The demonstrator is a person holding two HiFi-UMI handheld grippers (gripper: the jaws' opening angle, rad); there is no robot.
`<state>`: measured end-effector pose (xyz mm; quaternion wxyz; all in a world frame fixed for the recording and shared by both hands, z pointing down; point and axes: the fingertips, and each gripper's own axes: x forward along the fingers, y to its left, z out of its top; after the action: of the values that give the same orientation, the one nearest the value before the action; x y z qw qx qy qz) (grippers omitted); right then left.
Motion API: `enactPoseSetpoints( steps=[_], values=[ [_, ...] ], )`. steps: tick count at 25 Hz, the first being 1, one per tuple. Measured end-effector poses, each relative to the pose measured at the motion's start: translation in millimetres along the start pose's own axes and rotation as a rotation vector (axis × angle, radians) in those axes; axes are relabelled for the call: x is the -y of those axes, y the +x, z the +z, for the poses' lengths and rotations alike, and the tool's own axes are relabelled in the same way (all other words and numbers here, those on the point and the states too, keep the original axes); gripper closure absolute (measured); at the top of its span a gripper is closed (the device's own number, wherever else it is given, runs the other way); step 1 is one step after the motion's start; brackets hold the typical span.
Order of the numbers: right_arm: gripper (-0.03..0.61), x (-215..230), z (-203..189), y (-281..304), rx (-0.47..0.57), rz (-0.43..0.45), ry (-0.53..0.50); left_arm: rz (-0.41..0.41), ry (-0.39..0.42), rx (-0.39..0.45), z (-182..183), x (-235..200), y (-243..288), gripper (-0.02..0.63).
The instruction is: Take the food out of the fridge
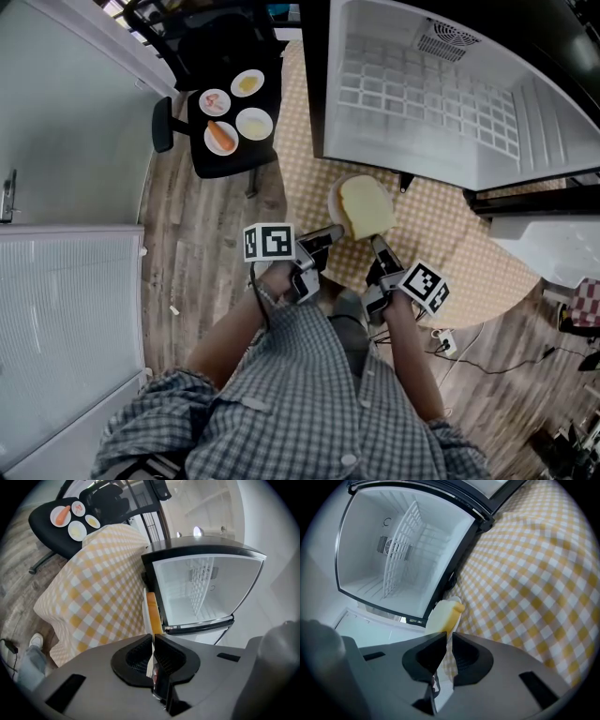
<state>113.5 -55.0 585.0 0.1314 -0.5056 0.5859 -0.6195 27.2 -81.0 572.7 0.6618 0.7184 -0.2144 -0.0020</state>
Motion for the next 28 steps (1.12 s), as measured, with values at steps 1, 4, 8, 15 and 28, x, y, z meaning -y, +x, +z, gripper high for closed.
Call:
enactPoseSetpoints(
  steps=[1, 4, 8, 15, 28],
  values=[
    [0.549, 2.7, -0.1, 1.3, 0.000, -0.009, 0.004, 0.005, -0.005, -0.003, -0.4, -2.9, 1.3, 0.592],
    [0.549, 10.5, -1.7, 4.8, -0.004, -0.036, 0.011, 0.027, -0.011, -0.012, -2.7, -10.8, 3.7, 0.592],
    [0.549, 18.3, -4.7, 8.0, -0.015, -0.066, 0.010, 0.077, -0.003, -0.029, -6.3, -21.7, 5.3, 0.592],
    [0.549, 24.6, -6.5, 9.1, -0.030, -0.094, -0.018, 0.140, -0.006, -0.040, -8.7, -35.0, 6.9, 0.586],
    [0.551, 28.6, 13.5, -12.9, 0.033, -0.128, -0.101, 0.266, 0.140, -0.129, -16.6, -36.6, 10.2, 0.543]
  ],
)
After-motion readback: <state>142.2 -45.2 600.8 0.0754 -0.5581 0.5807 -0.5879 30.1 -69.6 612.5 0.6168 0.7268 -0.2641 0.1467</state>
